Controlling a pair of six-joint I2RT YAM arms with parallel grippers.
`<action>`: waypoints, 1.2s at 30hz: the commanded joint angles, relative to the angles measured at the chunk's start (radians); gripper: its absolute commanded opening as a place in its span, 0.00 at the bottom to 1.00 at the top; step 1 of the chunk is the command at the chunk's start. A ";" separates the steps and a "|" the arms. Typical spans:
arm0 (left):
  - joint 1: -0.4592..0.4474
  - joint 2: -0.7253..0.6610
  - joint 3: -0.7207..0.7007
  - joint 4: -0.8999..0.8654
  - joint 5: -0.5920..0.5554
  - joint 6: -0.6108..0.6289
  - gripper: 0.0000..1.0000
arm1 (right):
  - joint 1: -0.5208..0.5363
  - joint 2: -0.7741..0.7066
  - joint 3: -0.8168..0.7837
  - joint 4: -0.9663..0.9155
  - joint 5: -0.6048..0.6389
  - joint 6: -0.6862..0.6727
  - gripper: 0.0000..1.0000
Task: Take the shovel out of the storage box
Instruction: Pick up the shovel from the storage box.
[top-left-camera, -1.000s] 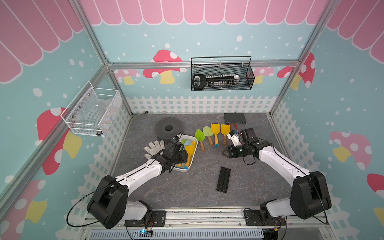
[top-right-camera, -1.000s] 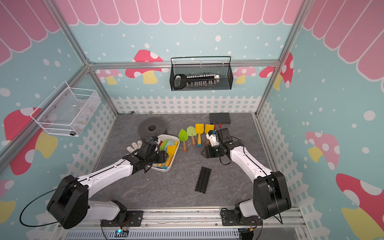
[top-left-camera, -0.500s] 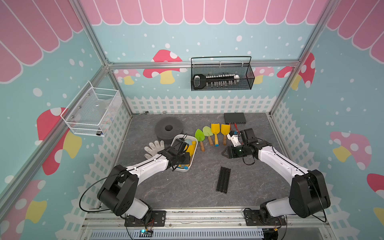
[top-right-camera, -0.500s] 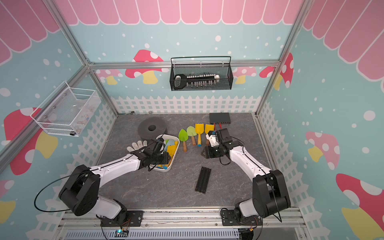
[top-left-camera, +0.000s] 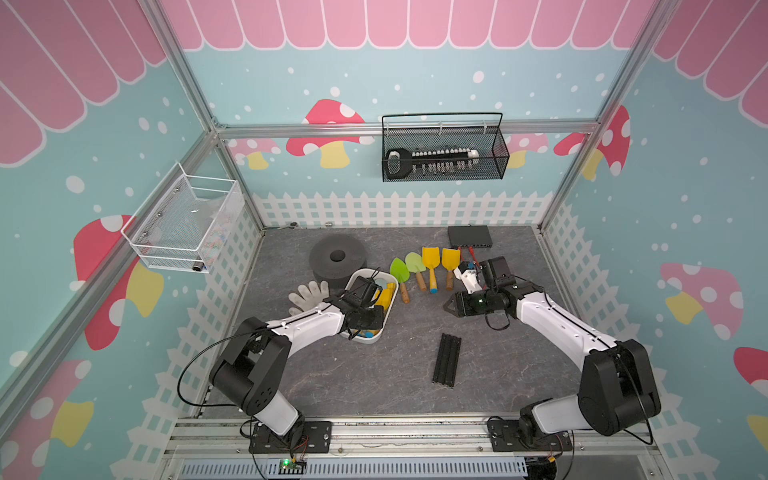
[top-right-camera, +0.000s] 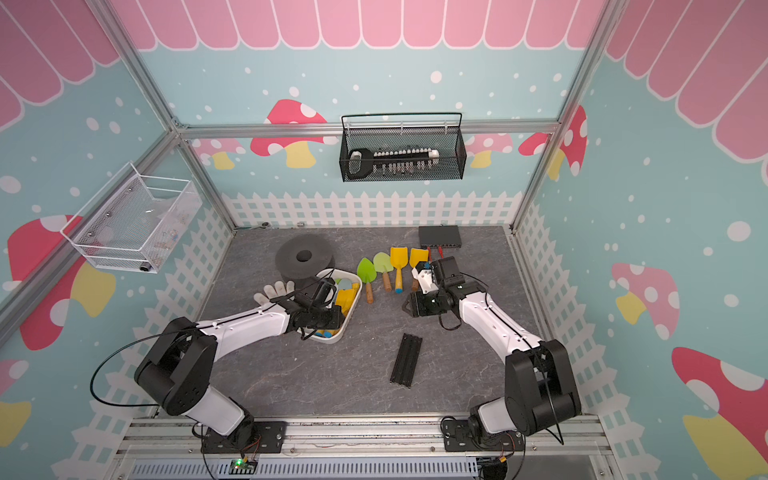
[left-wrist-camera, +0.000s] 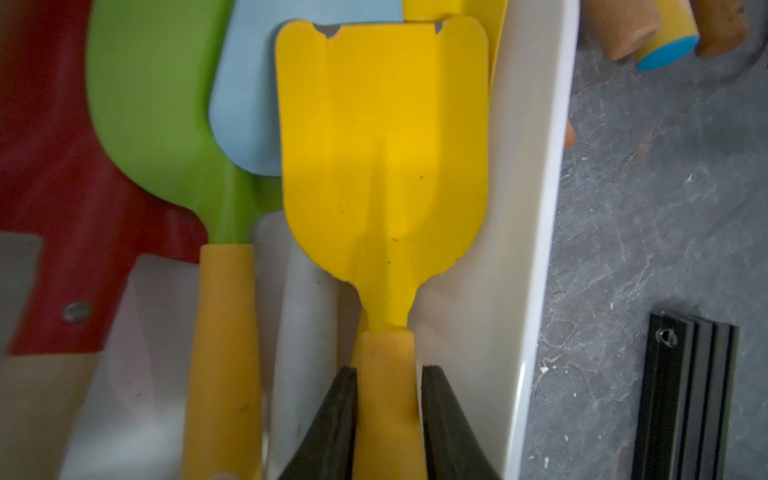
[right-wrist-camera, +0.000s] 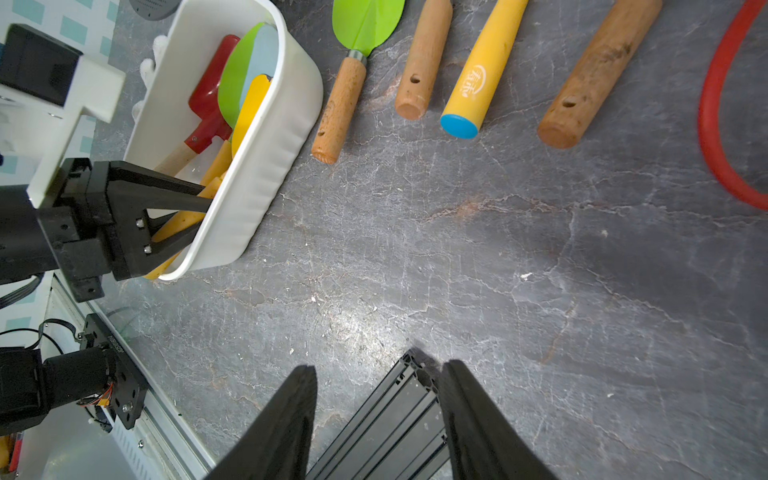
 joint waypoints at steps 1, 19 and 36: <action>-0.005 0.002 0.024 -0.018 0.013 0.017 0.06 | 0.005 -0.003 -0.013 0.004 -0.004 -0.012 0.54; -0.015 -0.355 -0.143 0.093 -0.241 -0.019 0.00 | 0.005 -0.004 -0.026 0.021 -0.020 -0.007 0.54; -0.131 -0.546 -0.261 0.320 -0.280 -0.017 0.00 | 0.011 -0.055 -0.045 0.042 -0.046 0.002 0.54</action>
